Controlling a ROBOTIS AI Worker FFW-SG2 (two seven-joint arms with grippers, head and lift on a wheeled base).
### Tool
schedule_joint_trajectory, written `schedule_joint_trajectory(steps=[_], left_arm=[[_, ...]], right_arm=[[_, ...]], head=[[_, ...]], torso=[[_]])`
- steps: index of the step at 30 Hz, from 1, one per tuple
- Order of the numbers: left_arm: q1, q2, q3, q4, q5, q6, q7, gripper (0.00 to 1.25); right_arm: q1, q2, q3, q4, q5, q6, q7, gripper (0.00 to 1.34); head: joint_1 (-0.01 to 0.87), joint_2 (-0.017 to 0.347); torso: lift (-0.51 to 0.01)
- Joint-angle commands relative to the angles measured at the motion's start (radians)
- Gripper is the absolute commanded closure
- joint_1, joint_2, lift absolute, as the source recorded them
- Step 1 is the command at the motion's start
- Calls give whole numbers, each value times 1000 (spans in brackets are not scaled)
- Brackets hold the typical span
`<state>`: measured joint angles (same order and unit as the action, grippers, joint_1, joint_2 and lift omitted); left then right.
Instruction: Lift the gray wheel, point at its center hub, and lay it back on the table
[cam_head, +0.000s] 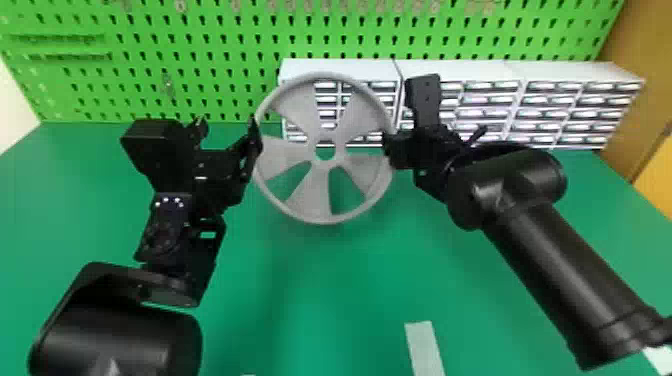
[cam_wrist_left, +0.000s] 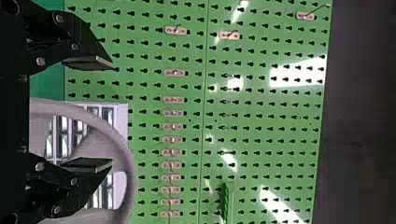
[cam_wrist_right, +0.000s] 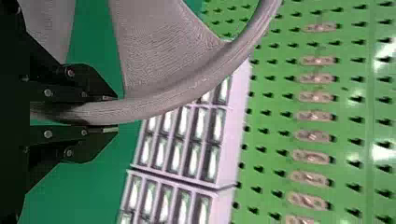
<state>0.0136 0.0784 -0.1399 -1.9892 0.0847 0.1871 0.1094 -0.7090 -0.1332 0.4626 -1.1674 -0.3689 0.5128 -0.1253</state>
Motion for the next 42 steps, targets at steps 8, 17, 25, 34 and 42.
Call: schedule_joint_trajectory(steps=[8,17,25,34,42], left_arm=[[5,0,2,-3,4,2,-1,510],[5,0,3,-3,9,2,-1,510],[6,0,3,-3,13,2,-1,510],[20,0,22,-5,17,2,-1,510],[22,0,43,-5,12,2,-1,510]], right_arm=[[48,18,-56,-2,70,-281,-39,1240],[60,33,-85,32,139,-471,-73,1240],[76,38,-93,54,188,-594,-120,1240],[86,35,-101,54,194,-626,-137,1240],[91,33,-101,54,194,-626,-139,1240]], head=[[692,48],[692,48],[692,48],[692,48],[692,48]], torso=[[-96],[-96],[-96],[-96],[-96]])
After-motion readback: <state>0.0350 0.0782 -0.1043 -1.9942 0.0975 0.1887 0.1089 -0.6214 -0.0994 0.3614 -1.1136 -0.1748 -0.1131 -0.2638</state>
